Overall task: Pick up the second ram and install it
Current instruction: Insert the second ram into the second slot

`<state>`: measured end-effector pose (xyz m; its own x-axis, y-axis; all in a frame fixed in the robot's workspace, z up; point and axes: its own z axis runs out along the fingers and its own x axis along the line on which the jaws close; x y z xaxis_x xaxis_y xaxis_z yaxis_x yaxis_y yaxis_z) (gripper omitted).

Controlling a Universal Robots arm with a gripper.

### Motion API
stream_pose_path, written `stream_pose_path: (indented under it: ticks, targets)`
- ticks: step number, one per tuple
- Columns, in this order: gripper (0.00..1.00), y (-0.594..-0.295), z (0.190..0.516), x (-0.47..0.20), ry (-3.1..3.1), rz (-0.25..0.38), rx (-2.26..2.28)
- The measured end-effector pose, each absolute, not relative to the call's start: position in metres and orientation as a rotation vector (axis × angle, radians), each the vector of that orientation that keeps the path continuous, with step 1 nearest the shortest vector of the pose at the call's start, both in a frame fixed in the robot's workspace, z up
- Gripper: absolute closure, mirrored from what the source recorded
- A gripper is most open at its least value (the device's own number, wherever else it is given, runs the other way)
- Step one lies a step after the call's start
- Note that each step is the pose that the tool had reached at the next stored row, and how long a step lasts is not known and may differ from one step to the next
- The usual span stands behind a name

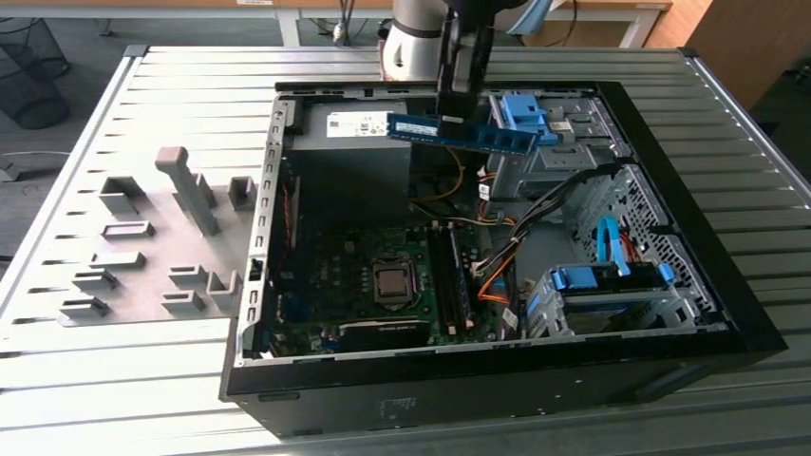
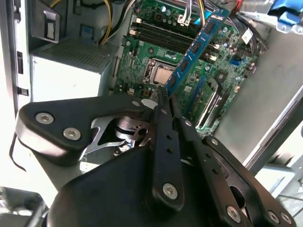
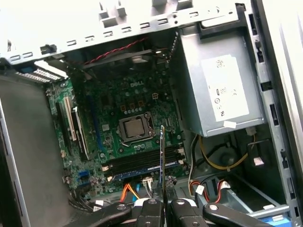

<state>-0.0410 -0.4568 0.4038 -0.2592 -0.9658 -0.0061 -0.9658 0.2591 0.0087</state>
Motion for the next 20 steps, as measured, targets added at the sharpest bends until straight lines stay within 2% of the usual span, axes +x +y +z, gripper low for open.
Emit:
stream_pose_path:
  ticks: [20]
  targets:
    - [0.86,-0.4568,0.3988,-0.041,-2.781,-0.008,1.457]
